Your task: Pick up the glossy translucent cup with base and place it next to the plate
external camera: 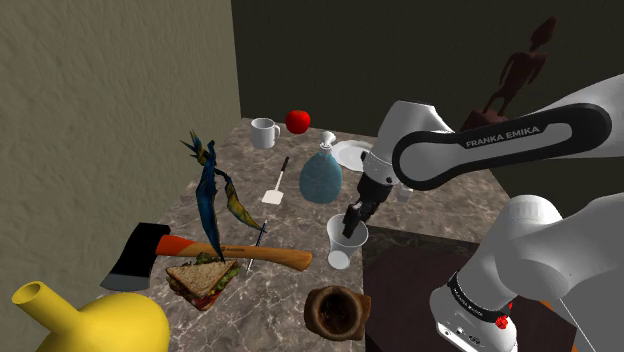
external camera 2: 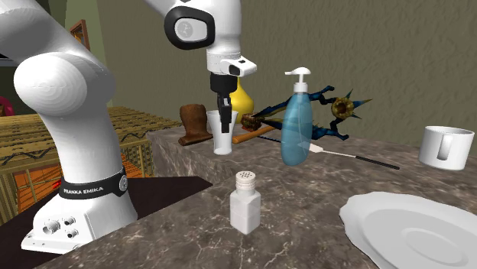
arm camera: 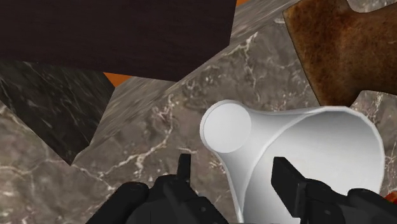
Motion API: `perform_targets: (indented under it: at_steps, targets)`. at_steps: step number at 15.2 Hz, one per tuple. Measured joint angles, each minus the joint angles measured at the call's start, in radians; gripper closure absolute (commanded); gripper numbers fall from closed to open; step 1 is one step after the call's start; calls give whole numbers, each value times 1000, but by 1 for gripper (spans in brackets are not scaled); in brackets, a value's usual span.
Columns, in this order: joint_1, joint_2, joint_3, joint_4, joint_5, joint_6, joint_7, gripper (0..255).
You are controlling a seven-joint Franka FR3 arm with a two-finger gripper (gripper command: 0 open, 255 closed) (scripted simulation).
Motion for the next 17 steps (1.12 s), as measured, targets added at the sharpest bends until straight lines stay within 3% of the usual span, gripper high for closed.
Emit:
perform_targets:
  at_steps: [9,17]
  targets:
    - [0,0,0,0,0,0,0,255]
    - [-18,-69,-10,56,-39,-122,37,255]
